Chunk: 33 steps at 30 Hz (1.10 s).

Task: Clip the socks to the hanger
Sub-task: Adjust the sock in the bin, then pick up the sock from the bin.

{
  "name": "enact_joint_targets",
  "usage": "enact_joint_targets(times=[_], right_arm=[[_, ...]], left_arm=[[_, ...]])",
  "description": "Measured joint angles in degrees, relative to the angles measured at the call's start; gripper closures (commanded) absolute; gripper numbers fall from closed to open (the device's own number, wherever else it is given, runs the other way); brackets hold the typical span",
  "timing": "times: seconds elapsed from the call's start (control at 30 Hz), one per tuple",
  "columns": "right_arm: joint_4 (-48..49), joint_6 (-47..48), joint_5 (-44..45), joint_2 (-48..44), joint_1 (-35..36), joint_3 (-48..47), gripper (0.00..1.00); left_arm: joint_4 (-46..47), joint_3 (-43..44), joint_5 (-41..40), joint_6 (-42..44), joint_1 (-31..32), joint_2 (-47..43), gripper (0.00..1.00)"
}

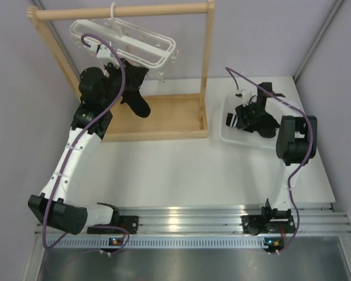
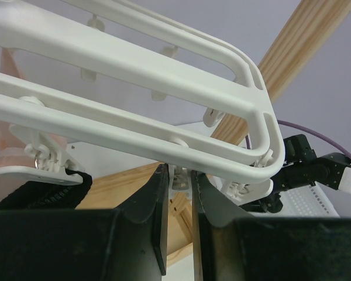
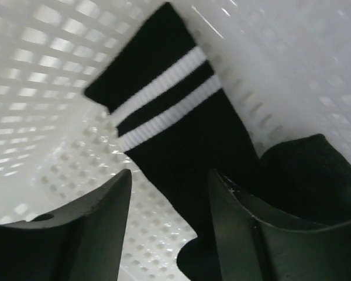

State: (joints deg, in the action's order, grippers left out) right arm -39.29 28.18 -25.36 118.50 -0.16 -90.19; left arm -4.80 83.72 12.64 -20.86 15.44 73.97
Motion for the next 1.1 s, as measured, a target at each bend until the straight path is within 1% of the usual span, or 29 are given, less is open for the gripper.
enact_joint_targets(times=[0.1, 0.17, 0.23, 0.27, 0.33, 0.37, 0.47, 0.57, 0.73, 1.0, 1.03, 1.1], right_arm=[[2.23, 1.22, 4.37, -0.83, -0.09, 2.25, 0.47], [3.58, 2.43, 6.08, -1.92, -0.09, 3.78, 0.43], [4.04, 3.98, 7.50, -3.50, -0.09, 4.74, 0.42], [4.17, 4.79, 7.74, -4.17, -0.09, 4.90, 0.38], [4.52, 6.91, 7.65, -5.88, -0.09, 5.18, 0.36], [5.01, 8.11, 7.28, -6.88, -0.09, 5.46, 0.33], [5.70, 11.80, 4.92, -9.51, -0.09, 5.97, 0.30], [5.27, 15.28, 1.55, -9.97, 0.13, 5.03, 0.30], [2.16, 21.03, -2.80, -6.12, 1.31, -0.39, 0.31], [0.09, 27.10, -3.30, 0.15, 3.30, -1.01, 0.34], [0.11, 27.47, -2.91, 0.74, 3.41, -0.90, 0.35], [0.31, 28.33, -2.34, 1.31, 3.43, -0.55, 0.43]], left_arm=[[0.00, 0.00, 0.00, 0.00, 0.00, 0.00, 1.00], [-0.02, 0.00, 0.09, -0.02, 0.00, 0.00, 1.00], [-0.02, 0.00, 0.17, -0.02, 0.00, 0.00, 1.00], [0.00, 0.00, 0.17, -0.02, 0.00, 0.00, 1.00], [-0.02, 0.00, 0.17, 0.00, 0.00, 0.00, 1.00], [-0.02, 0.00, 0.17, -0.02, 0.00, 0.00, 1.00], [-0.02, 0.00, 0.20, -0.02, 0.00, 0.00, 1.00], [-0.02, 0.00, 0.20, 0.00, 0.00, 0.00, 1.00], [-0.04, 0.00, 0.22, 0.00, -0.04, 0.00, 1.00], [-0.04, 0.00, 0.39, -0.02, -0.09, 0.00, 1.00], [-0.04, 0.00, 0.39, -0.04, -0.09, 0.00, 1.00], [-0.04, 0.00, 0.42, -0.04, -0.11, 0.00, 1.00]])
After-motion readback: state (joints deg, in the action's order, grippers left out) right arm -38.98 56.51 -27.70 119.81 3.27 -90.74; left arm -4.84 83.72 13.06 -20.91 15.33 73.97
